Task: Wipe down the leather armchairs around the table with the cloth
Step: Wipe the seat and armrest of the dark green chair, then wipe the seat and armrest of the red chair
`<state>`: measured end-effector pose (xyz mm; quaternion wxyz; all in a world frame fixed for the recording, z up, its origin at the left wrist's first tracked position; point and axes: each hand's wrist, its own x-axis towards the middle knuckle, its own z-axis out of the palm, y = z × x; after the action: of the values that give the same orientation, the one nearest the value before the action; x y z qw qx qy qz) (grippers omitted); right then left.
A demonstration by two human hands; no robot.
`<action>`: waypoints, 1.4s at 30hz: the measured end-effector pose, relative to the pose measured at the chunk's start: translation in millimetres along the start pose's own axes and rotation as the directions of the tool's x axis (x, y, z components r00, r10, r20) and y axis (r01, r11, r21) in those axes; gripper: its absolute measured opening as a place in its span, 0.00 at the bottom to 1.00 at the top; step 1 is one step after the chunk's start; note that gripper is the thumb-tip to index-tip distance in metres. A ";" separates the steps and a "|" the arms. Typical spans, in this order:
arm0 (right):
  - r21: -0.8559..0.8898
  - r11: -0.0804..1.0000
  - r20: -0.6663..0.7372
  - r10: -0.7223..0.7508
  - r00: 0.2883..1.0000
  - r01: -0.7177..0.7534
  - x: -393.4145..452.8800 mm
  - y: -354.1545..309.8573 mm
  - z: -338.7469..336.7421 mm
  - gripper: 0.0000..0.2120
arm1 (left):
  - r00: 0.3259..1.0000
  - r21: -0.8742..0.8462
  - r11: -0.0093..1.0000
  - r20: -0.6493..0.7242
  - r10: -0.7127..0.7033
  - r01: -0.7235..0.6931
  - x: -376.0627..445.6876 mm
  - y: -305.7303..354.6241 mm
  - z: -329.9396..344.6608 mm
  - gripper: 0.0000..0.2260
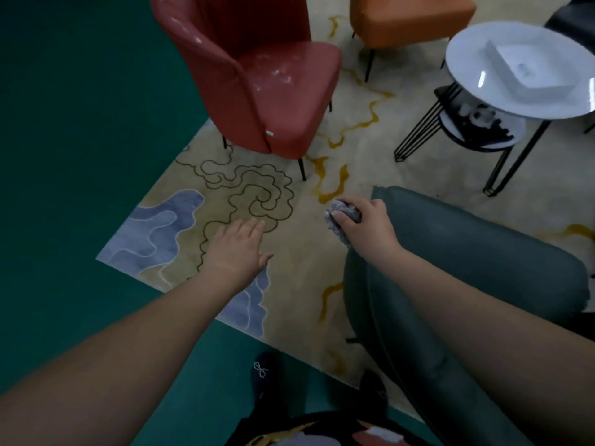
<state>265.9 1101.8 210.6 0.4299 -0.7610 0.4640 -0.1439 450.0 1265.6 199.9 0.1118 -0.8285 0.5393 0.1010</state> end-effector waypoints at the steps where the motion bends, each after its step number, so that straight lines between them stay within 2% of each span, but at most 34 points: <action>1: -0.012 1.000 0.005 0.006 1.000 -0.006 3.1 -13.4 13.8 0.15 | 1.000 0.026 1.000 -0.008 0.010 -0.010 -1.0 -19.9 -0.3 0.31; 6: -0.021 0.999 0.015 0.040 0.999 -0.040 18.4 -67.2 78.4 0.15 | 0.997 0.158 0.985 0.007 0.072 -0.072 -4.2 -105.1 -0.2 0.31; 12: -0.105 0.994 -0.007 0.029 1.000 -0.029 39.6 -82.1 100.6 0.16 | 0.999 0.106 0.993 0.033 0.043 -0.046 15.5 -154.9 2.2 0.31; 16: -0.189 0.980 -0.074 0.047 0.996 -0.061 64.6 -80.8 93.7 0.16 | 0.999 0.027 1.000 0.036 0.012 -0.013 37.7 -163.4 2.0 0.31; 19: -0.206 0.976 -0.090 0.052 0.995 -0.069 90.7 -81.8 89.0 0.16 | 0.999 -0.013 0.999 0.025 0.039 -0.038 69.6 -164.8 -4.8 0.31; 25: -0.172 0.982 -0.071 0.070 0.995 -0.082 175.9 -92.4 80.6 0.18 | 0.996 -0.001 0.996 -0.010 0.085 -0.085 161.1 -172.5 -32.5 0.31; 32: -0.179 0.982 -0.079 0.044 0.996 -0.058 279.8 -110.7 69.2 0.17 | 1.000 -0.066 0.997 -0.013 0.025 -0.026 253.5 -192.2 -74.0 0.30; 36: -0.148 0.988 -0.072 0.044 0.996 -0.054 326.9 -123.0 68.8 0.16 | 1.000 -0.049 0.999 0.018 0.018 -0.017 290.2 -203.1 -86.0 0.30; 42: -0.114 0.992 -0.096 0.042 0.994 -0.053 393.6 -128.3 66.6 0.17 | 0.996 -0.015 0.997 0.041 0.080 -0.079 367.9 -218.3 -101.7 0.31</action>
<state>589.5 835.4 201.7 0.3658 -0.7659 0.5094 -0.1416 801.2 1001.1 207.7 0.1134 -0.8049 0.5687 0.1259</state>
